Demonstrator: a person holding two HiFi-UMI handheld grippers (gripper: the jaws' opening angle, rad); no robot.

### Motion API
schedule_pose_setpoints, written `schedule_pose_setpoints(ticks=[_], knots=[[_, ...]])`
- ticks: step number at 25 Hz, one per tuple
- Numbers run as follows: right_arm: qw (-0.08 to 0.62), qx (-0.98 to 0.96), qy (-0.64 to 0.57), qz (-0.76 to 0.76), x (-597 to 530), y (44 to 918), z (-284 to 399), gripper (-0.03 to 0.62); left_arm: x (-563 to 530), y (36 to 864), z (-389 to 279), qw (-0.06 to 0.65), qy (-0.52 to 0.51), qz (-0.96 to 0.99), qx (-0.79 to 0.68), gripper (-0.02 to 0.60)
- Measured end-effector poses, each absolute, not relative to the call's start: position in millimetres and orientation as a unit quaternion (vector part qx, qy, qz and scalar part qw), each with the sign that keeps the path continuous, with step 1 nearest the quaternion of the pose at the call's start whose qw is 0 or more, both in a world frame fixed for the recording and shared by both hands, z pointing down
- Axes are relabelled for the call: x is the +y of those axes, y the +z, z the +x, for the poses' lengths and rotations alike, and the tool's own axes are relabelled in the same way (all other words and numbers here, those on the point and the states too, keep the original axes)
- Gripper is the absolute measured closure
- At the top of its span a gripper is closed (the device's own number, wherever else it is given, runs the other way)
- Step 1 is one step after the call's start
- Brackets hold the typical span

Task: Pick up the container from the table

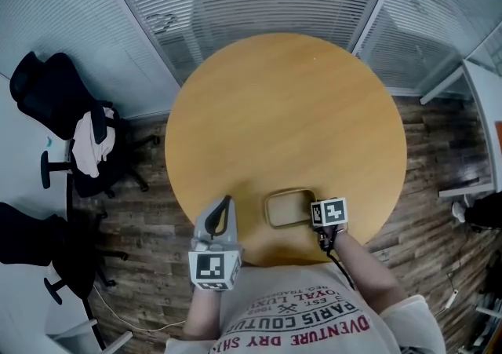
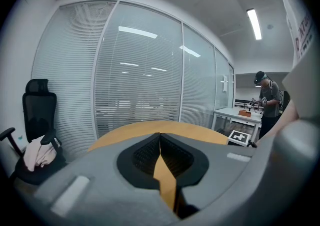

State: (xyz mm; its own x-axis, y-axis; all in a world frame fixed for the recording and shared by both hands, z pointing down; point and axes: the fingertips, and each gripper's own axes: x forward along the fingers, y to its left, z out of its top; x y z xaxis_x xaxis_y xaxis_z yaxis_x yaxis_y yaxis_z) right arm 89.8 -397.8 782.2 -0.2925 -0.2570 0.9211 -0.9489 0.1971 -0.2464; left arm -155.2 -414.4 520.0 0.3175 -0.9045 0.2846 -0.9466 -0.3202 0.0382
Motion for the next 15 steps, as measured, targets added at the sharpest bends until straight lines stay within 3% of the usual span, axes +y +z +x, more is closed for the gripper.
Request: schedule_pose_setpoints(ticks=[6,15], knots=[[0.376,-0.686,0.408,0.471,-403,756,94,0.586,-414,513,-154,0.098,0.1,0.803,-0.579,0.574],[0.284,-0.743,0.309,0.522,-430,669,104,0.589,-409,497,-136,0.083,0.094,0.808,-0.575,0.574]])
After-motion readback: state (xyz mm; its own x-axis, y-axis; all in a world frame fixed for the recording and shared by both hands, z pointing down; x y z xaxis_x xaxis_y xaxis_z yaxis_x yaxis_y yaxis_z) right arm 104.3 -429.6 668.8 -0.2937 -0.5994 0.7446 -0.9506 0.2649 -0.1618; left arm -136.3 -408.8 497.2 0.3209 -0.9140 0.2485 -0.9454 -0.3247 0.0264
